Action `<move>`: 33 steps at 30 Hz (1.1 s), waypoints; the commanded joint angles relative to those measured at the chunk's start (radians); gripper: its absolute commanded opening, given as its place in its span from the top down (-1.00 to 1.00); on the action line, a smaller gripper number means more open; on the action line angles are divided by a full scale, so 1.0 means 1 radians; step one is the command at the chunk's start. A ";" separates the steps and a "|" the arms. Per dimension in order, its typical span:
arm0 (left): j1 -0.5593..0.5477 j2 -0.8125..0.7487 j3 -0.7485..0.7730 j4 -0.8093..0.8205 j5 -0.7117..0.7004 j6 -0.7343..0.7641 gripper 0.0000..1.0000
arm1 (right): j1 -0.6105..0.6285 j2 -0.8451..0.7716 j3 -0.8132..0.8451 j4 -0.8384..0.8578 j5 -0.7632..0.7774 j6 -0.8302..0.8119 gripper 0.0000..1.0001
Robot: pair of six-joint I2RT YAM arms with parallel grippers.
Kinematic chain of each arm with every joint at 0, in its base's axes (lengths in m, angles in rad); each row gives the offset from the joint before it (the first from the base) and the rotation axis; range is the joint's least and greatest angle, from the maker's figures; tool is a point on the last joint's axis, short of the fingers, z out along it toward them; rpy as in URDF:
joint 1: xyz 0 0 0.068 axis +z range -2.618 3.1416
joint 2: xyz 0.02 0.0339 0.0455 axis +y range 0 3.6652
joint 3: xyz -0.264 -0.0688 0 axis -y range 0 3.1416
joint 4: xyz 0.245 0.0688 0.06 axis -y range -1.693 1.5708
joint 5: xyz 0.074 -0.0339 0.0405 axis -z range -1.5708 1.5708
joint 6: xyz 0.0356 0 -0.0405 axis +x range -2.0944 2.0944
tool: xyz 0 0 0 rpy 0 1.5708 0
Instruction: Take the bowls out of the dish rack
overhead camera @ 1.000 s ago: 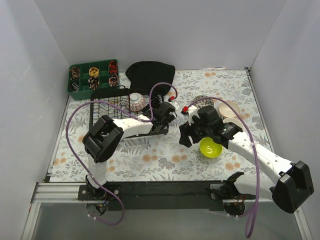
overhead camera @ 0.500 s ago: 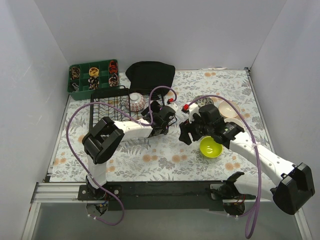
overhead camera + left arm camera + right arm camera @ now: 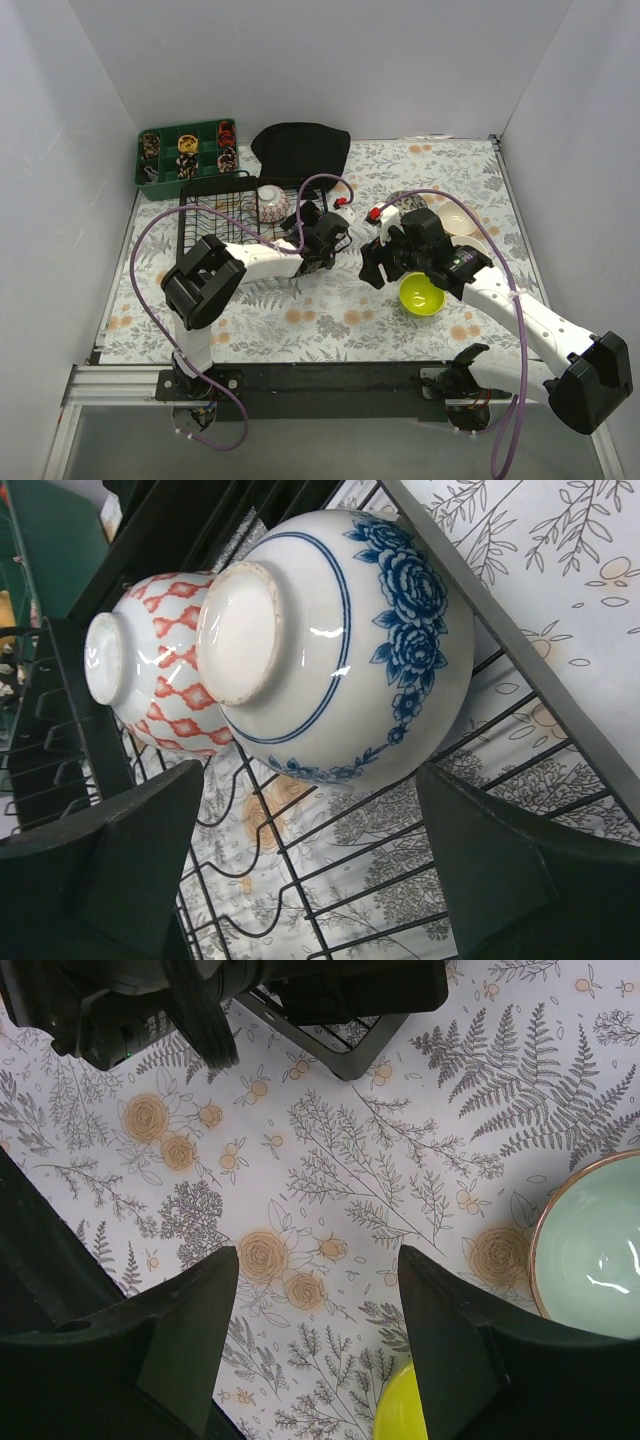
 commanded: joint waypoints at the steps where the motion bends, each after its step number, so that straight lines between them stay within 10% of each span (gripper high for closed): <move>1: 0.023 -0.107 -0.011 0.118 -0.118 0.083 -0.73 | -0.003 -0.018 0.007 0.045 0.001 -0.005 -0.46; 20: 0.043 -0.065 0.001 0.098 -0.026 0.097 -0.83 | -0.003 -0.023 -0.005 0.049 -0.016 0.004 -0.46; 33: 0.138 -0.269 0.107 -0.219 0.261 -0.470 -0.96 | -0.003 -0.018 0.007 0.051 -0.040 0.007 -0.46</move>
